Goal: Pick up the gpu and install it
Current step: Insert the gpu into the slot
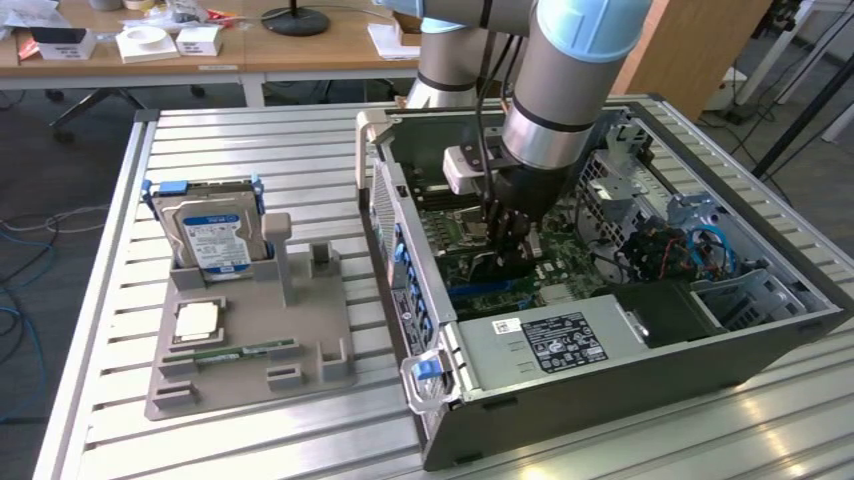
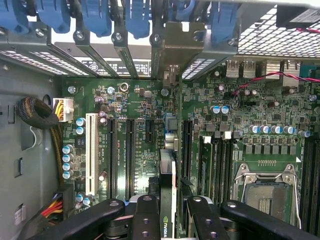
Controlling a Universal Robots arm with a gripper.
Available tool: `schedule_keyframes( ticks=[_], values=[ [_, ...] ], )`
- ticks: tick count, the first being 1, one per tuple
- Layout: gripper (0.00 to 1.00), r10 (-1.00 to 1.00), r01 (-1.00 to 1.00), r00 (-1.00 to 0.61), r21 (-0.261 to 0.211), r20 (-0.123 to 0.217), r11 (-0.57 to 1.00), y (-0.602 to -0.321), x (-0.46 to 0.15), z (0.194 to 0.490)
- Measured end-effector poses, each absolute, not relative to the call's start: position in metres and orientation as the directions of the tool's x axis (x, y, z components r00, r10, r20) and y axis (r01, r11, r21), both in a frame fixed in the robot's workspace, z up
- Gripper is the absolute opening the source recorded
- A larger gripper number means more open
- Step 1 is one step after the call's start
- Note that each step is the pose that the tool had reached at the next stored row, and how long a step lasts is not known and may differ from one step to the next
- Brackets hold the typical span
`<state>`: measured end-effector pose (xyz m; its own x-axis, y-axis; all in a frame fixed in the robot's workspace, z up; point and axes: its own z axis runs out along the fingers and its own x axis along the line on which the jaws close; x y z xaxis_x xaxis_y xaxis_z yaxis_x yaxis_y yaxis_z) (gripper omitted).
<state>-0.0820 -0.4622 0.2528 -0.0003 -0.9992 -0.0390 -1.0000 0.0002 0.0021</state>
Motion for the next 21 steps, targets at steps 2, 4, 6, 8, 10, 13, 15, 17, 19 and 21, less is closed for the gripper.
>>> schedule_keyframes(
  ticks=[2,4,6,8,10,13,15,17,19,21],
  values=[
    [0.26,-0.999,-1.0,0.0,0.002,-0.039,0.0,-0.4622,-0.082,0.253],
    [0.26,-0.999,-1.0,0.0,0.002,-0.039,0.0,-0.4622,-0.082,0.2531],
    [0.26,-0.999,-1.0,0.0,0.002,-0.039,0.0,-0.4622,-0.082,0.2532],
    [0.26,-0.999,-1.0,-0.002,0.002,-0.039,0.002,-0.4622,-0.082,0.2532],
    [0.26,-0.999,-1.0,-0.003,0.002,-0.039,0.003,-0.4622,-0.082,0.2535],
    [0.26,-0.999,-1.0,-0.004,0.002,-0.038,0.004,-0.4622,-0.082,0.2537],
    [0.26,-0.999,-1.0,-0.005,0.002,-0.036,0.005,-0.4622,-0.082,0.2537],
    [0.26,-0.999,-1.0,-0.005,0.002,-0.035,0.005,-0.4622,-0.082,0.2537],
    [0.26,-0.999,-1.0,-0.007,0.002,-0.035,0.007,-0.4622,-0.0822,0.2537],
    [0.26,-0.999,-1.0,-0.01,0.002,-0.035,0.01,-0.4622,-0.0822,0.2537]
  ],
)
